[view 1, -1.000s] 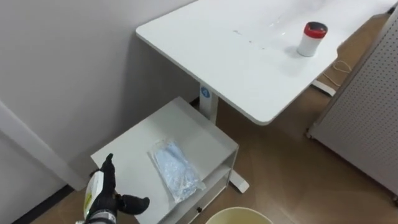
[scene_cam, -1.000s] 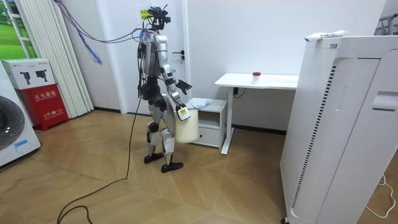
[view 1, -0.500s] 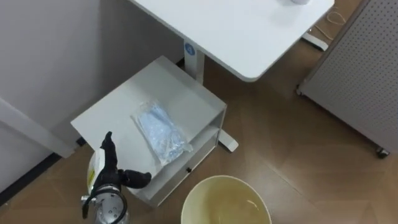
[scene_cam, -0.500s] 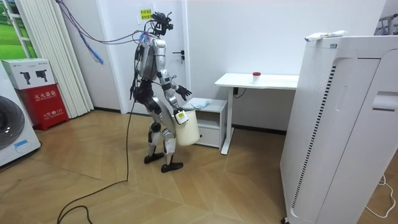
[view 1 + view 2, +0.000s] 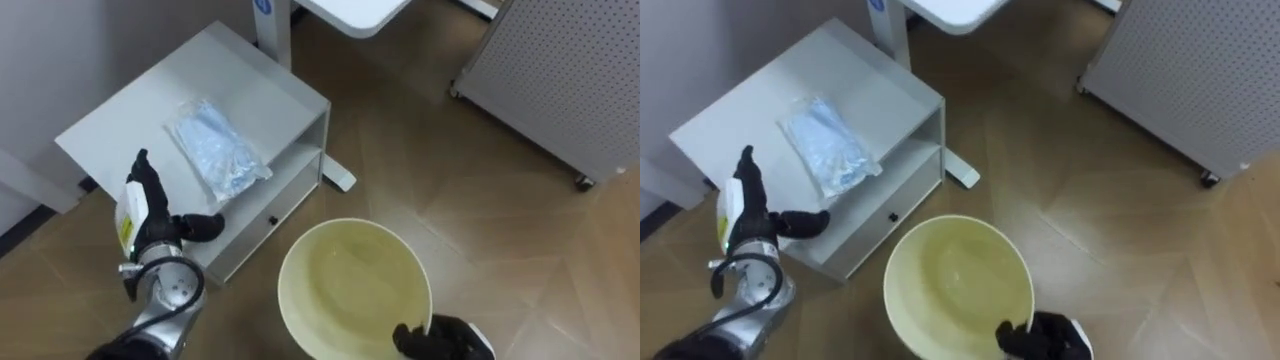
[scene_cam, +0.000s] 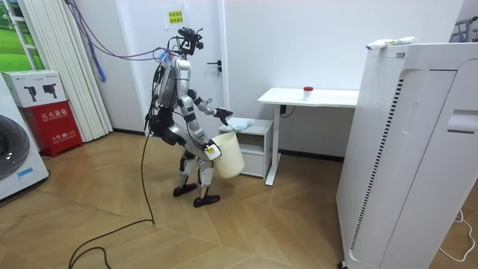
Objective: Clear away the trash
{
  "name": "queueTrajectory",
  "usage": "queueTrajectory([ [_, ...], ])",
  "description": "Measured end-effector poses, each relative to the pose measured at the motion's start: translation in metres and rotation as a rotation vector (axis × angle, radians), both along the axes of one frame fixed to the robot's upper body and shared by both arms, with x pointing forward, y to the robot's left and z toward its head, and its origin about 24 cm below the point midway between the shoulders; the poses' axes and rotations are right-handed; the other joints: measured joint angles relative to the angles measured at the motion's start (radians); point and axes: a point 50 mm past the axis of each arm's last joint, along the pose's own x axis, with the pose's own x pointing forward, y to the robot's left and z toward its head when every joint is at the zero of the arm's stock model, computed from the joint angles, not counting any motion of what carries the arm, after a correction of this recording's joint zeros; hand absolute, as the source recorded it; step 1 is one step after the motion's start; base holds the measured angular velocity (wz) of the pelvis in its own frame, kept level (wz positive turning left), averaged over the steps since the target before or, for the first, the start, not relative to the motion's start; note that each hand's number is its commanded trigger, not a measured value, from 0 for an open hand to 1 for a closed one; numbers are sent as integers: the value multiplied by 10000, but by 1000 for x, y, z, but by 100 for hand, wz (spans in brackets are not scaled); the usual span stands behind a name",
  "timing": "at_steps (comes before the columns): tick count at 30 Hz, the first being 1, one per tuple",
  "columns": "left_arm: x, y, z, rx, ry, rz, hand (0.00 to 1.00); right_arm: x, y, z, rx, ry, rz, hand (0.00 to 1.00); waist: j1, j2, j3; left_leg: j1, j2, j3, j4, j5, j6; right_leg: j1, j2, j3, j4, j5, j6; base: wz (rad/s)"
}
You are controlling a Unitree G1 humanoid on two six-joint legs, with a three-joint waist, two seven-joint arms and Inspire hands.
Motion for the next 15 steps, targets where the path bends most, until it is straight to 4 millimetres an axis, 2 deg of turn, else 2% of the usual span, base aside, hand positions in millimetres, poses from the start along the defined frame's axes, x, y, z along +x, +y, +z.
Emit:
queueTrajectory([
  [3, 3, 0, 6, 56, -356, 228, 0, 2, 3, 2, 140, -151, 124, 100, -96, 3, 0, -243, 98, -73, 190, -76, -117, -234, 125, -12, 133, -33, -89, -9],
  [4, 2, 0, 7, 86, -441, 366, 0, 3, 4, 3, 160, -198, 174, 100, -116, 3, 0, -286, 168, -55, 204, -92, -141, -292, 168, -17, 135, -15, -154, -11],
  [7, 2, 2, 8, 148, -526, 553, 0, 4, 9, 4, 234, -262, 302, 100, -283, 1, 1, -365, 181, -76, 218, -113, -202, -364, 195, -89, 205, -30, -336, 1],
  [15, 2, 3, 9, 698, -564, 316, 0, 3, 15, 3, 382, -233, 424, 100, -397, -1, 0, -336, 340, -92, 205, -227, -382, -382, 346, -123, 264, -164, -487, -2],
])
